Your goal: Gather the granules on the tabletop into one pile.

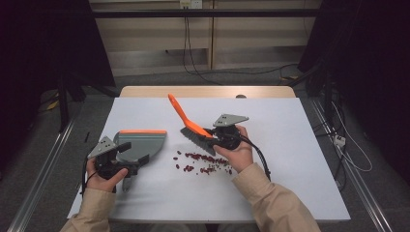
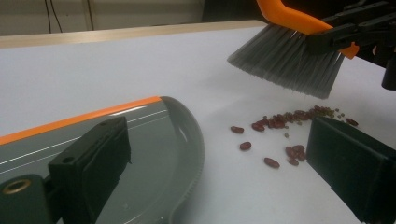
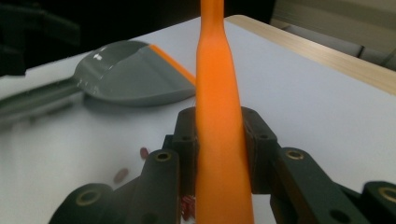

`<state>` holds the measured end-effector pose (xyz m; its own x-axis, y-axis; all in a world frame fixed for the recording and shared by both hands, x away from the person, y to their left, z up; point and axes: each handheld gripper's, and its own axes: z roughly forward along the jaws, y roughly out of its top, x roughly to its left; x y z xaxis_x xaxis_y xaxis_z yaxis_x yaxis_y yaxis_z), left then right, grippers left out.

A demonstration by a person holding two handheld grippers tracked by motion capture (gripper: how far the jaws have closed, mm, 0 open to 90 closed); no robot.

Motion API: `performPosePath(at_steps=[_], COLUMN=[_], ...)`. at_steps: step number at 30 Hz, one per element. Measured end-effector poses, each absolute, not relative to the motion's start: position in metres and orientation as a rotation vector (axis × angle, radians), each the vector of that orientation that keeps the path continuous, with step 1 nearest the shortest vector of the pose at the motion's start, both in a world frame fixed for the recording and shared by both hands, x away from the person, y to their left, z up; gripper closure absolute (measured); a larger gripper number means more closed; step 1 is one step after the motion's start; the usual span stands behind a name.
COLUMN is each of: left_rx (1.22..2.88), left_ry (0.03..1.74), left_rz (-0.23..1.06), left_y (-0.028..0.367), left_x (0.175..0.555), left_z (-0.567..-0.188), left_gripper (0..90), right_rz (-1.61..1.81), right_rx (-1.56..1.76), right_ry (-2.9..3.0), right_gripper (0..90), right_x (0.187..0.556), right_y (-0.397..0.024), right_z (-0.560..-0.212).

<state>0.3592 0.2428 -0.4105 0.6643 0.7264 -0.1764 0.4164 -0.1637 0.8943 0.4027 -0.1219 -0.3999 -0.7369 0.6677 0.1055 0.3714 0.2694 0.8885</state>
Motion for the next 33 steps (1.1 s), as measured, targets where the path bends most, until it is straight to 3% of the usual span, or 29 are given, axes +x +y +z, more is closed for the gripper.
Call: performPosePath(at_steps=[16,33], left_rx=[1.779,1.792], left_ry=[0.914,0.903], left_rz=[0.361,0.365], left_y=[0.244,0.243], left_x=[0.357,0.357], left_z=[-0.408,-0.408], left_gripper=[6.4,6.4], right_rz=[1.533,1.576], right_rx=[1.186,1.259], right_ry=[2.165,2.161], right_gripper=[71.4,71.3], right_x=[0.381,0.375], right_y=[-0.08,-0.07], right_z=[-0.406,-0.417])
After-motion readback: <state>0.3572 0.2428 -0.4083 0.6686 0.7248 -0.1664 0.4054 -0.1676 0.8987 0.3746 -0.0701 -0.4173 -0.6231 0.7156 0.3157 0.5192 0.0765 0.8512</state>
